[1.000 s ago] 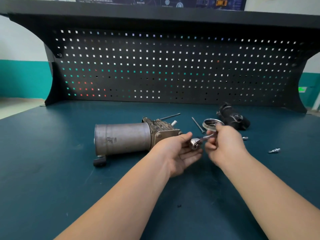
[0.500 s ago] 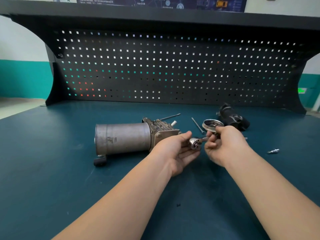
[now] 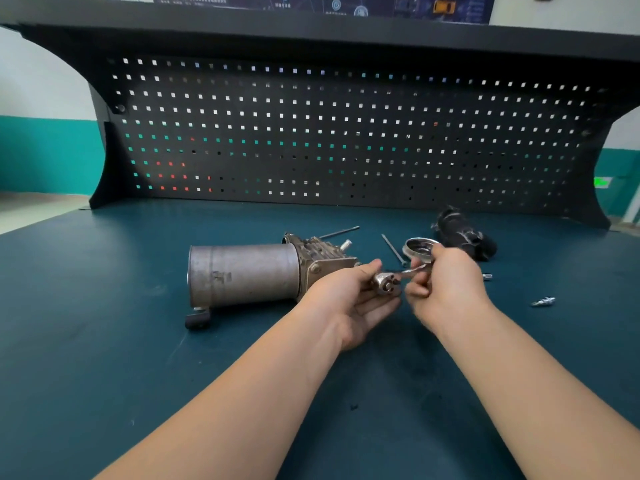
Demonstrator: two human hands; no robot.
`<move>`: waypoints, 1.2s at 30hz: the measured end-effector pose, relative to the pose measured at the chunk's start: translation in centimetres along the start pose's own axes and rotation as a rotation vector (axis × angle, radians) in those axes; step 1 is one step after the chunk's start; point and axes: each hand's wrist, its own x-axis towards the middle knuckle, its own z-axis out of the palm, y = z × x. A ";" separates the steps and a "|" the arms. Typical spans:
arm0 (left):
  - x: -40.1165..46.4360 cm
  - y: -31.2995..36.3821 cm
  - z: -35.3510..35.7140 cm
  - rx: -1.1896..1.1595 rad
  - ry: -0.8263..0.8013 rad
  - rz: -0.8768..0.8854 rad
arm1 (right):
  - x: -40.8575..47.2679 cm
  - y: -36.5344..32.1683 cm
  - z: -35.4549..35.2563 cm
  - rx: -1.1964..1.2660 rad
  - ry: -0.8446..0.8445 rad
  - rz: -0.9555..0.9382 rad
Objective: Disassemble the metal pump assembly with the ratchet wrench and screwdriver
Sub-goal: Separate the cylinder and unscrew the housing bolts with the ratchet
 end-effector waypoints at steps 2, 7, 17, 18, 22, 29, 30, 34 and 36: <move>0.0 -0.1 0.1 0.023 -0.007 -0.015 | -0.1 -0.2 -0.1 0.026 0.004 0.051; -0.5 -0.1 -0.3 -0.032 -0.025 -0.093 | -2.2 -0.3 0.9 -0.524 -0.502 -0.864; -0.3 0.0 -0.2 -0.137 0.041 -0.085 | -2.3 0.0 0.8 -0.436 -0.412 -0.785; -0.2 0.0 -0.1 -0.132 0.047 -0.060 | -2.0 0.2 0.9 -0.382 -0.339 -0.724; 0.0 -0.2 0.2 -0.141 0.064 -0.014 | -1.1 0.3 0.3 0.002 0.027 -0.111; -0.1 -0.2 0.0 -0.138 0.062 -0.020 | -2.3 0.0 0.9 -0.411 -0.333 -0.769; -0.2 -0.2 -0.1 -0.144 0.059 -0.025 | -2.6 0.1 0.9 -0.547 -0.451 -0.910; -0.6 -0.1 -0.2 -0.117 0.033 -0.038 | -2.6 0.0 1.0 -0.626 -0.465 -0.976; -0.7 -0.1 -0.2 -0.113 0.017 -0.063 | -2.6 0.0 0.7 -0.605 -0.445 -0.954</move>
